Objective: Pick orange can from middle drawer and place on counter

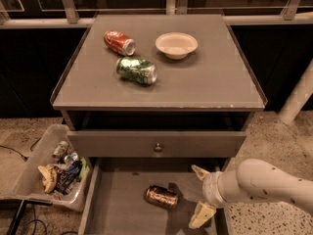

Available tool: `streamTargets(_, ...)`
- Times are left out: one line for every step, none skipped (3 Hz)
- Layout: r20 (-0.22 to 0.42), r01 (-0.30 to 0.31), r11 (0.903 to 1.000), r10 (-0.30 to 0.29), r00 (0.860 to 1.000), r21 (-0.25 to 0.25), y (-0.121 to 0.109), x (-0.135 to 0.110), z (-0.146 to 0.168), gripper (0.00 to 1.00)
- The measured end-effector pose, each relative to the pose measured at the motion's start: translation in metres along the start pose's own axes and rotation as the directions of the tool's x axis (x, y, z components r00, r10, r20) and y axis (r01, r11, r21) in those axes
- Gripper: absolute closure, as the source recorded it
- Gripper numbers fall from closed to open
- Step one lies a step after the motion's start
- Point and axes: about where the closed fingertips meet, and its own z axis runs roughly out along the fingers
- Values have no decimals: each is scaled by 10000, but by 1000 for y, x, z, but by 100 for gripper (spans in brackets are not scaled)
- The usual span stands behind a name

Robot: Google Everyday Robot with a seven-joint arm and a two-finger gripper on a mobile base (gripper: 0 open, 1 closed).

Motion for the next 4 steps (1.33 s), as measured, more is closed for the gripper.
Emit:
streamTargets(273,-244,9974,263,9993,-685,13,-5,40,0)
streamTargets(832,-691,9909,789,9934,-1153,20,-12,75,0)
streamTargets(1297,-1173,9859,1326,9826,-1193,22,-12,103,0)
streamTargets(1381,-1352,9873,1459,9796,-840,21,-10,131,0)
